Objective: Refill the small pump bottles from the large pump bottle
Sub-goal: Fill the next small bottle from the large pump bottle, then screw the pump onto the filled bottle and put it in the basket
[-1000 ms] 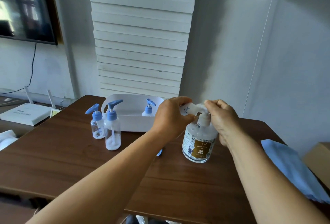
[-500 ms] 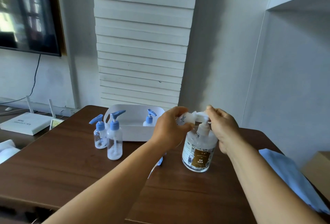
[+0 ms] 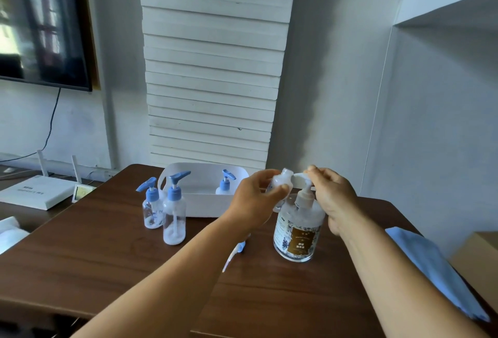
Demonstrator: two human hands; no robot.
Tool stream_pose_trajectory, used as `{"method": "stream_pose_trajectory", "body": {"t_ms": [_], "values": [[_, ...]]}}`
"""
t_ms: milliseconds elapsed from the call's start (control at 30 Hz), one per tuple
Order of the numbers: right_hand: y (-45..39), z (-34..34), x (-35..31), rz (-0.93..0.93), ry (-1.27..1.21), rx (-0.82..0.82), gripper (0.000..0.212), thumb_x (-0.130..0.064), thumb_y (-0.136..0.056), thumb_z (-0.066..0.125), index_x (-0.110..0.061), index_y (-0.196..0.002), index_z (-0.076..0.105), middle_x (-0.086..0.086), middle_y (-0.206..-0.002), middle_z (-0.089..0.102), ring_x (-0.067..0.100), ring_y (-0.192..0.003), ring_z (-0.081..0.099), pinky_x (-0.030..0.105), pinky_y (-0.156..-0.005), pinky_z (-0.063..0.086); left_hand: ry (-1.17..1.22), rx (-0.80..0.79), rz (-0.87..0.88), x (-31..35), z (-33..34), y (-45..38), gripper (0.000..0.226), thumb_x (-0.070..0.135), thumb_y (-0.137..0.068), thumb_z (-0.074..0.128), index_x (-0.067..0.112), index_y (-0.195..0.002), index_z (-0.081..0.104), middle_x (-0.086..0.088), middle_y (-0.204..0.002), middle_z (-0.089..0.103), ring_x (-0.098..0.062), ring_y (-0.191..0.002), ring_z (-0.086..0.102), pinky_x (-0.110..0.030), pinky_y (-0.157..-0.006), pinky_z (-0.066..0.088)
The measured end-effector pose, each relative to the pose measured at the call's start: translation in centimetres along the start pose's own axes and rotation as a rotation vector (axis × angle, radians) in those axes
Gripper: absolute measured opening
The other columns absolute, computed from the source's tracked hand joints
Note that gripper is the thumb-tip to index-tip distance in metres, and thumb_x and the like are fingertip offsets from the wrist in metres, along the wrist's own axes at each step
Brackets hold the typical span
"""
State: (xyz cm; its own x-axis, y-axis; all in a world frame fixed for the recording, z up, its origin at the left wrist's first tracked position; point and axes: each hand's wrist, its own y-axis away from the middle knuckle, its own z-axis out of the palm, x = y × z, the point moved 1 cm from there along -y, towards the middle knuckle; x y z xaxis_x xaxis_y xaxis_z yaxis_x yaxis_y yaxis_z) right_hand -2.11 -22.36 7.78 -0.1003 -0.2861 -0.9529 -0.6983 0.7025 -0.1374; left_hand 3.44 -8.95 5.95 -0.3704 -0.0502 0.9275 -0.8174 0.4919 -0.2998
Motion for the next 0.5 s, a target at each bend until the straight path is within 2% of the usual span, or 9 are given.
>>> {"method": "stream_pose_trajectory", "body": {"t_ms": [67,133,267,367,467,500], "values": [[0.2,0.1,-0.2,0.006,0.02,-0.011,0.028,-0.042,-0.095,0.049,-0.02,-0.087,0.064,-0.003,-0.088,0.062,0.013,-0.084,0.055,0.031,-0.073,0.039,0.046,-0.014,0.005,0.3,0.0,0.1,0.031,0.022,-0.087,0.063,0.02,-0.118,0.059,0.012,-0.09,0.062,0.0,-0.077,0.059,-0.003,-0.062,0.045],[0.4,0.1,-0.4,0.011,0.032,-0.012,0.028,-0.041,-0.095,0.048,-0.02,-0.096,0.066,-0.003,-0.092,0.062,0.016,-0.092,0.056,0.031,-0.075,0.04,0.133,-0.041,-0.008,0.6,0.1,0.1,0.024,0.019,-0.088,0.062,0.022,-0.112,0.059,0.014,-0.086,0.062,0.002,-0.076,0.059,-0.002,-0.06,0.045],[0.8,0.0,-1.1,0.005,0.059,0.002,0.027,-0.039,-0.095,0.051,-0.02,-0.104,0.067,-0.001,-0.102,0.064,0.018,-0.099,0.056,0.029,-0.076,0.042,0.295,-0.061,-0.066,0.7,-0.3,0.2,0.02,0.017,-0.089,0.061,0.019,-0.109,0.061,0.007,-0.095,0.068,-0.004,-0.084,0.064,-0.009,-0.068,0.049],[1.0,-0.3,-1.7,-0.083,0.089,0.028,0.02,-0.036,-0.094,0.053,-0.023,-0.103,0.066,-0.003,-0.104,0.065,0.016,-0.098,0.057,0.029,-0.079,0.045,0.364,-0.084,-0.108,0.4,-0.8,0.3,0.031,0.019,-0.09,0.059,0.014,-0.121,0.06,-0.002,-0.108,0.069,-0.013,-0.096,0.064,-0.018,-0.078,0.048],[1.7,0.0,-2.9,-0.21,0.146,0.061,0.014,-0.032,-0.092,0.055,-0.03,-0.101,0.066,-0.007,-0.105,0.068,0.015,-0.098,0.06,0.035,-0.088,0.05,0.397,-0.057,-0.133,0.1,-1.6,0.6,0.026,0.022,-0.091,0.057,0.024,-0.118,0.058,0.004,-0.1,0.068,-0.013,-0.091,0.062,-0.015,-0.066,0.046],[1.9,0.3,-3.3,-0.251,0.152,0.062,0.015,-0.029,-0.092,0.056,-0.03,-0.101,0.067,-0.009,-0.103,0.068,0.013,-0.096,0.062,0.036,-0.09,0.051,0.392,-0.037,-0.134,-0.1,-1.9,0.6,0.028,0.023,-0.092,0.057,0.027,-0.119,0.056,0.007,-0.097,0.067,-0.013,-0.091,0.062,-0.018,-0.07,0.048]]}}
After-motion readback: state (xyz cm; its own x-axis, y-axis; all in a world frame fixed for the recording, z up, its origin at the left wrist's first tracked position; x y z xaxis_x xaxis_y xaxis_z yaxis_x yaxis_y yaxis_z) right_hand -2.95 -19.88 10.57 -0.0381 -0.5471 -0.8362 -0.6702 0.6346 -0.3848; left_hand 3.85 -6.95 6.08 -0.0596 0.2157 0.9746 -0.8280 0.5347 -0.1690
